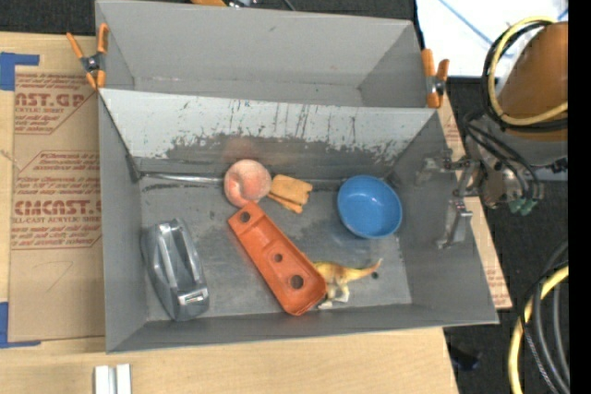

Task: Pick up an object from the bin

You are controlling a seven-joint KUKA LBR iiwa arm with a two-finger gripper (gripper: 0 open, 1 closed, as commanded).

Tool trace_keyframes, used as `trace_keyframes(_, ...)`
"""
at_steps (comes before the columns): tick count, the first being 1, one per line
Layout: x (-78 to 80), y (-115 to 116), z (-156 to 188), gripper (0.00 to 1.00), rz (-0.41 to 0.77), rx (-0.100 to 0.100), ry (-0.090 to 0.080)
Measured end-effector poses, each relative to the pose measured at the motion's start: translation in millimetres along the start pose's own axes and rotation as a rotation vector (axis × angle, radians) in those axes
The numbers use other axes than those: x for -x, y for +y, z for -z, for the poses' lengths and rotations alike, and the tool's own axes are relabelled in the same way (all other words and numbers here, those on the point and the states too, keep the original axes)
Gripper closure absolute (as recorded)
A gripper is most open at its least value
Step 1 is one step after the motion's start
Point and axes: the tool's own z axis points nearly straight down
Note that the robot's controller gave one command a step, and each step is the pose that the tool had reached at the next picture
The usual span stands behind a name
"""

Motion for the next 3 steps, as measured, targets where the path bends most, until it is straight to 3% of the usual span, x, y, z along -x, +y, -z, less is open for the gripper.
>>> trace_keyframes(1, 0.0, 0, 0, 0.00, 0.000, 0.000, 0.000)
trace_keyframes(2, 8.6, 48, -69, 0.00, 0.004, 0.004, 0.004)
trace_keyframes(3, -7.9, 41, -59, 0.00, 0.020, -0.005, -0.012)
